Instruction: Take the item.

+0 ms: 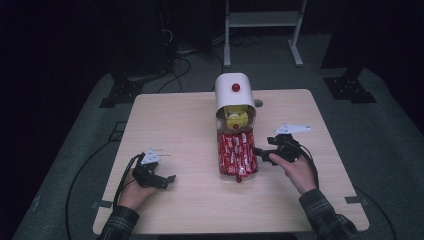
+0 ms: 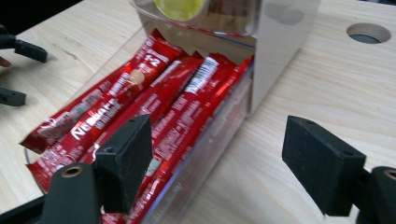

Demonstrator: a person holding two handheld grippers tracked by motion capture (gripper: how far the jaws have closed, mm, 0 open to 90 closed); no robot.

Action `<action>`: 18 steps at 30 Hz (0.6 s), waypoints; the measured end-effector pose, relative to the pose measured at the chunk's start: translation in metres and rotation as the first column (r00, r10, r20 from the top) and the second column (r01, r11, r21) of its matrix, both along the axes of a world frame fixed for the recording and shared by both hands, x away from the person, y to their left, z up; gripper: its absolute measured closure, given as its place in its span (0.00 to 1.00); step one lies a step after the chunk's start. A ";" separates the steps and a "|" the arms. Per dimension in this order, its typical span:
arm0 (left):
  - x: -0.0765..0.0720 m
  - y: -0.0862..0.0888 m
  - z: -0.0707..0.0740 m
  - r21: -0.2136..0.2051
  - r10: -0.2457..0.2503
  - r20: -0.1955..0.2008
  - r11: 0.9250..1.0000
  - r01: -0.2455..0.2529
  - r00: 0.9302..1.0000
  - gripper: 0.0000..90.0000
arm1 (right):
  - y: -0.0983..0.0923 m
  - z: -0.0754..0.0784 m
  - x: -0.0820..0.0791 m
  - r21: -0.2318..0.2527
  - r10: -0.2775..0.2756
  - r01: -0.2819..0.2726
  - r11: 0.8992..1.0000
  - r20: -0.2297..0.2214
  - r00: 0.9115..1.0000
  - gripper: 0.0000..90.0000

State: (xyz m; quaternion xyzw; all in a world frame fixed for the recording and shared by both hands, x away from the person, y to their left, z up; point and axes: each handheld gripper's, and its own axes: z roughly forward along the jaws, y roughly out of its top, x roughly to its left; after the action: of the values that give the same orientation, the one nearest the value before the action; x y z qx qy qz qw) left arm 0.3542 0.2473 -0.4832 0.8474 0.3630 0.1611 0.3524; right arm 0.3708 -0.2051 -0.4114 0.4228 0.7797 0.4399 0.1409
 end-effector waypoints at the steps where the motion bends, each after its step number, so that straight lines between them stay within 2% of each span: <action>1: 0.000 0.000 0.000 0.000 0.000 0.000 1.000 0.000 1.000 0.00 | 0.003 0.001 0.000 0.002 0.006 -0.006 1.000 0.002 1.000 0.30; 18: 0.000 0.000 0.000 0.000 -0.001 0.001 1.000 0.001 1.000 0.00 | 0.025 0.004 -0.001 0.030 0.071 -0.070 0.997 -0.011 0.997 0.42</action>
State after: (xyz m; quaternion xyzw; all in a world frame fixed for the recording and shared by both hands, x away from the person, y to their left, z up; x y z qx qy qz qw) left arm 0.3543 0.2473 -0.4833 0.8474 0.3626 0.1613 0.3526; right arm 0.3697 -0.1799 -0.4070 0.3997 0.7885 0.4533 0.1143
